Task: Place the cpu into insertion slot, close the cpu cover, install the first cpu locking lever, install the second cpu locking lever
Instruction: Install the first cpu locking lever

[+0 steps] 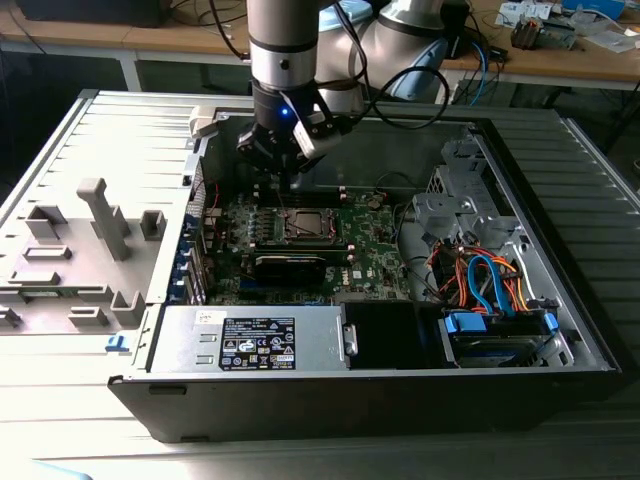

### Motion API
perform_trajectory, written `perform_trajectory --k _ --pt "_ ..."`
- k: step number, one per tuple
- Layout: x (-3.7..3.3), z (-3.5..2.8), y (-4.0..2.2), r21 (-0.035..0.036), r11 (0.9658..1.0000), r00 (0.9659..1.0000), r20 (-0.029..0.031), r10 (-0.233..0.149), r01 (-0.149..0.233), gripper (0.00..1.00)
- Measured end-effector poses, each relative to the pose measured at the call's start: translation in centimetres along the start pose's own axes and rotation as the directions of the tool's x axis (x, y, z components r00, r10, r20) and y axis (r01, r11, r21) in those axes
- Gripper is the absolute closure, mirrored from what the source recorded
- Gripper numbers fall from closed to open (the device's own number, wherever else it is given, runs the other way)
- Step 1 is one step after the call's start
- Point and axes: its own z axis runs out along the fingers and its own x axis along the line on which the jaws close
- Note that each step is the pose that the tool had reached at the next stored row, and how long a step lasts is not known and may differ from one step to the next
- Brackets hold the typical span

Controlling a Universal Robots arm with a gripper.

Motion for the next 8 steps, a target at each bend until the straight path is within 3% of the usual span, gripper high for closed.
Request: perform_trajectory --k 8 --pt "0.20 0.01 0.16 0.0000 1.0000 1.0000 0.0000 0.000 0.000 0.89"
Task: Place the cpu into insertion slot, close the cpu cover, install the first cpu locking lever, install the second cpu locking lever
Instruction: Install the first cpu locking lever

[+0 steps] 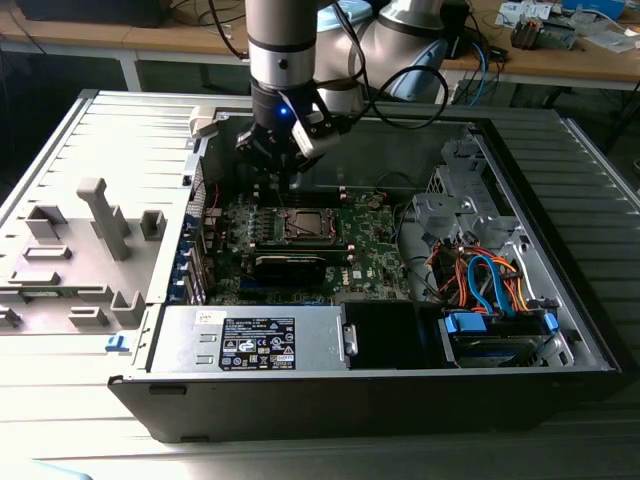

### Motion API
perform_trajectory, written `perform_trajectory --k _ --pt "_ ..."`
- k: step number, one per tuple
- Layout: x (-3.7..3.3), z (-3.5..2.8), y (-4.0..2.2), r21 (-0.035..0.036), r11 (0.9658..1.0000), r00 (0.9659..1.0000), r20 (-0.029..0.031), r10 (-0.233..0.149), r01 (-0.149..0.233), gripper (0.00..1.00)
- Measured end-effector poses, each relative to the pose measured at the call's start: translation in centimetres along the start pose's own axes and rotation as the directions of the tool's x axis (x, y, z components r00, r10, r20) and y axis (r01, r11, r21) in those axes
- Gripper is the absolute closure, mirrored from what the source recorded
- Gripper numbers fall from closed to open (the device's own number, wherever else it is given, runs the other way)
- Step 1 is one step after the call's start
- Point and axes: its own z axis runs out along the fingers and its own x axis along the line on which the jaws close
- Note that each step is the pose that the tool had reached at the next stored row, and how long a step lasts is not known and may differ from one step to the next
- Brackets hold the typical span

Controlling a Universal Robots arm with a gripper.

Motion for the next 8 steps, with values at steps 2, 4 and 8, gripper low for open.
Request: perform_trajectory --k 2,4,8 --pt "0.11 0.01 0.03 -0.0001 1.0000 1.0000 0.0000 0.000 0.000 0.89" --pt "0.16 0.01 0.04 -0.0001 1.0000 1.0000 0.0001 0.000 0.000 0.89" --pt "0.27 0.01 0.06 -0.0001 1.0000 1.0000 0.0000 0.000 0.000 0.89"
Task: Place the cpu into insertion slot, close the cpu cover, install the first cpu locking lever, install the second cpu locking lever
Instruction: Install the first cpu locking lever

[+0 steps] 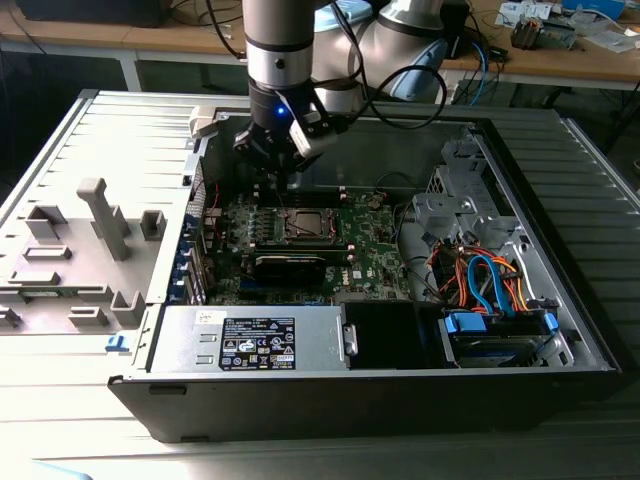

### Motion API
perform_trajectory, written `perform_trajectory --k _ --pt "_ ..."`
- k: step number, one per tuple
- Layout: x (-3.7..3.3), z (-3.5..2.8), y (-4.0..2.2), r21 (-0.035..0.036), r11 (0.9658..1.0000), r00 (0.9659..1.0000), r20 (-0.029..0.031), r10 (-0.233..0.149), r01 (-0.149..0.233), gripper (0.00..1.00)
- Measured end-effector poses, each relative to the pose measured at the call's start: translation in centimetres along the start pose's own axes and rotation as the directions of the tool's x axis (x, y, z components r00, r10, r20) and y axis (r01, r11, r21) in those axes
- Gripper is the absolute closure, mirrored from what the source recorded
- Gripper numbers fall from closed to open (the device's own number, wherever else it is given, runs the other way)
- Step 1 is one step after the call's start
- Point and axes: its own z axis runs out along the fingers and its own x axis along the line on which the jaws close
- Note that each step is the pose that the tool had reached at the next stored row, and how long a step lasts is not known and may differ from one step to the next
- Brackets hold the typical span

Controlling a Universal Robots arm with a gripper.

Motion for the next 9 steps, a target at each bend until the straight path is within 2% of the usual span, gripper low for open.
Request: perform_trajectory --k 9 --pt "0.19 0.00 0.02 0.0000 1.0000 1.0000 0.0000 0.000 0.000 0.89"
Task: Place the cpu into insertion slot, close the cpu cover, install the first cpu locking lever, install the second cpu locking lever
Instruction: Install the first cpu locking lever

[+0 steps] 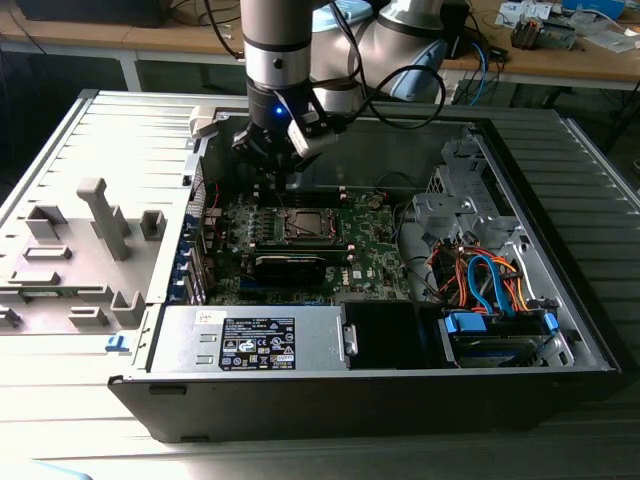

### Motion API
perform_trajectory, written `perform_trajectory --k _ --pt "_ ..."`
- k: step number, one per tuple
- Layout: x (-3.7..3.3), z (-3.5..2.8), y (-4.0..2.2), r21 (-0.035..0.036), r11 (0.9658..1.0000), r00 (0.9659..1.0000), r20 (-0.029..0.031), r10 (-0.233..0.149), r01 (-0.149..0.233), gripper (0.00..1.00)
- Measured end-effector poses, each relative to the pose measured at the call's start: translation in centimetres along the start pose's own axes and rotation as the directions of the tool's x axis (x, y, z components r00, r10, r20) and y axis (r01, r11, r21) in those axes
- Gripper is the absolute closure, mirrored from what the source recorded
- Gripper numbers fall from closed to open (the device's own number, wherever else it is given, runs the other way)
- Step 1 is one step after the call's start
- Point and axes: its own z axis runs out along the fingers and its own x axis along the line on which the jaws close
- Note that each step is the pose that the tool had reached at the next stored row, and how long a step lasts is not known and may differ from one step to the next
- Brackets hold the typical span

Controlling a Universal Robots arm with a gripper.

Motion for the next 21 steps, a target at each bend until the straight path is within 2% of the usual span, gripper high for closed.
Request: perform_trajectory --k 4,5,11,21 --pt "0.08 0.01 0.01 0.0000 1.0000 1.0000 0.0000 0.000 0.000 0.89" --pt "0.36 0.02 0.02 0.0000 1.0000 1.0000 0.0000 0.000 0.000 0.89" --pt "0.99 0.04 0.09 0.0000 1.0000 1.0000 0.0000 0.000 0.000 0.89" --pt "1.27 0.08 0.10 0.0000 1.0000 1.0000 0.0000 0.000 0.000 0.89"
